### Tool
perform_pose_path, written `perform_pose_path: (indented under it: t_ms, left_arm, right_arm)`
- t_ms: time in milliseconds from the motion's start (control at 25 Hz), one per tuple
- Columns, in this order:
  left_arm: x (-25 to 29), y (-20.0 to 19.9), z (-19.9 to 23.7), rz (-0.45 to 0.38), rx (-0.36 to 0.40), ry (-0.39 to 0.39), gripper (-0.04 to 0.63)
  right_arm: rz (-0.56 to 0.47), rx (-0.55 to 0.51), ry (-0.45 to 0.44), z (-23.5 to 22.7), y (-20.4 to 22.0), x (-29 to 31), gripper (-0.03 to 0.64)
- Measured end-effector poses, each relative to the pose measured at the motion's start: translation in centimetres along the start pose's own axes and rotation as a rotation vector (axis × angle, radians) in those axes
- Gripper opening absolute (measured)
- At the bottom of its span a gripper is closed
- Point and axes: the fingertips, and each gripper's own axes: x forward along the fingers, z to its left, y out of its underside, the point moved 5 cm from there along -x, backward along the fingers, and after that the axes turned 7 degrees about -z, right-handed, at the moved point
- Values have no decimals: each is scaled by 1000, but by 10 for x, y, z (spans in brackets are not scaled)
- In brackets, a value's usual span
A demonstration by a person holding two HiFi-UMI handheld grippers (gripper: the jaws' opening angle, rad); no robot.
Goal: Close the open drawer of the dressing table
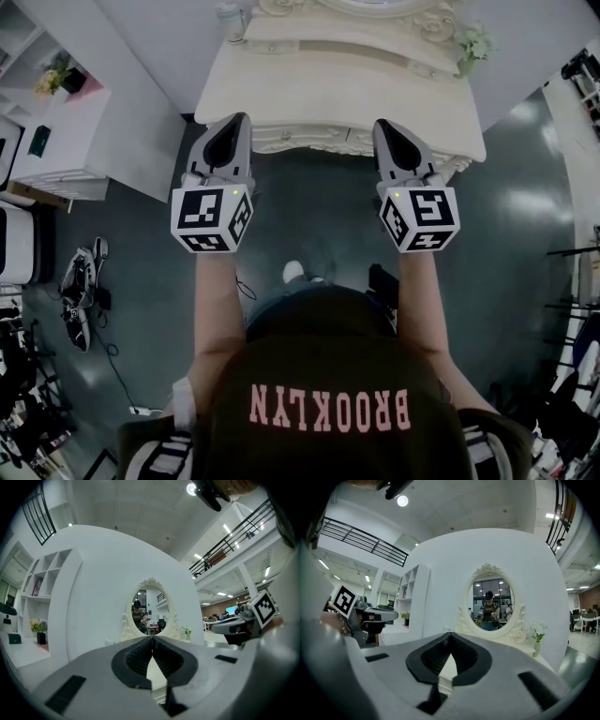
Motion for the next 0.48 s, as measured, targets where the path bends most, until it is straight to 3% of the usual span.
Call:
perform_pose_path:
  t_ms: [480]
  left_arm:
    - [4,3,-4,5,2,3,5]
  right_arm:
    - [11,-2,-2,-4,6,1,-5]
